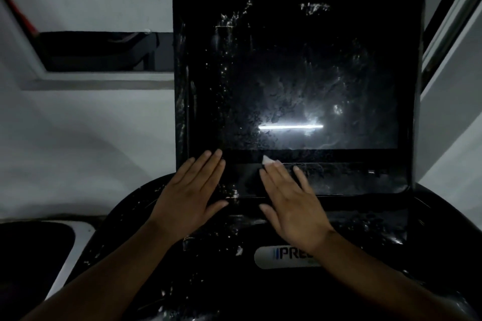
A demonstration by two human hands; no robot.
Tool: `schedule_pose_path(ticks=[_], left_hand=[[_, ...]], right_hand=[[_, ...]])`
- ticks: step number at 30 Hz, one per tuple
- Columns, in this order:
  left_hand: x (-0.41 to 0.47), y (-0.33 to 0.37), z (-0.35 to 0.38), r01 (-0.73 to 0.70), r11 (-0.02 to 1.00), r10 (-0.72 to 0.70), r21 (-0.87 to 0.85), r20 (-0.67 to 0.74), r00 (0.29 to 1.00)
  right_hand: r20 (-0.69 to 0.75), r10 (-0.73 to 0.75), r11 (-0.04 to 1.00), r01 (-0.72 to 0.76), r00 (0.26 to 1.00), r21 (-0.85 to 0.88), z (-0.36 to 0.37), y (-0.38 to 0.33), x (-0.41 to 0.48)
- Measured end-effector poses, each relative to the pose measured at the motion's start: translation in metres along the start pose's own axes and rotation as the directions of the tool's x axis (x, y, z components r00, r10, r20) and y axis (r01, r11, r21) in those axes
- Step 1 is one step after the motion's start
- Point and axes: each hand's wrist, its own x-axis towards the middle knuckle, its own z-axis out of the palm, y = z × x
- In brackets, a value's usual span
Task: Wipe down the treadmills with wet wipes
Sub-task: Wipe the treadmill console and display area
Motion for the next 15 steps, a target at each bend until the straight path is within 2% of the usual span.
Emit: schedule_pose_path(ticks=[1, 3, 6, 8, 10, 11, 15], left_hand=[[-0.002, -0.001, 0.001, 0.001, 1.0, -0.001, -0.001, -0.001, 1.0], [-0.002, -0.001, 0.002, 0.001, 1.0, -0.001, -0.008, 0.001, 1.0], [-0.004, -0.004, 0.0, -0.011, 1.0, 0.011, -0.011, 0.0, 1.0], [-0.009, -0.007, -0.001, 0.024, 1.0, -0.024, 0.005, -0.008, 1.0], [-0.015, -0.008, 0.001, 0.079, 0.997, -0.079, 0.001, -0.013, 0.997], [-0.017, -0.008, 0.002, 0.096, 0.995, -0.096, -0.009, -0.018, 0.995], [-0.019, -0.009, 0.003, 0.087, 0.995, -0.088, -0.047, -0.03, 0.996]], right_hand=[[0.008, -0.004, 0.999, 0.003, 1.0, 0.04, 0.003, -0.011, 0.007], [0.036, -0.119, 0.991, 0.116, 0.992, 0.059, 0.015, -0.034, 0.007], [0.052, -0.279, 0.96, 0.281, 0.959, -0.018, 0.016, -0.028, -0.005], [0.015, -0.23, 0.973, 0.231, 0.973, -0.031, 0.01, -0.016, 0.004], [-0.025, -0.114, 0.992, 0.115, 0.993, 0.044, 0.009, -0.02, 0.02], [-0.037, -0.112, 0.991, 0.114, 0.993, 0.076, 0.012, -0.03, 0.026], [-0.001, -0.371, 0.923, 0.369, 0.929, 0.112, 0.026, -0.048, 0.019]])
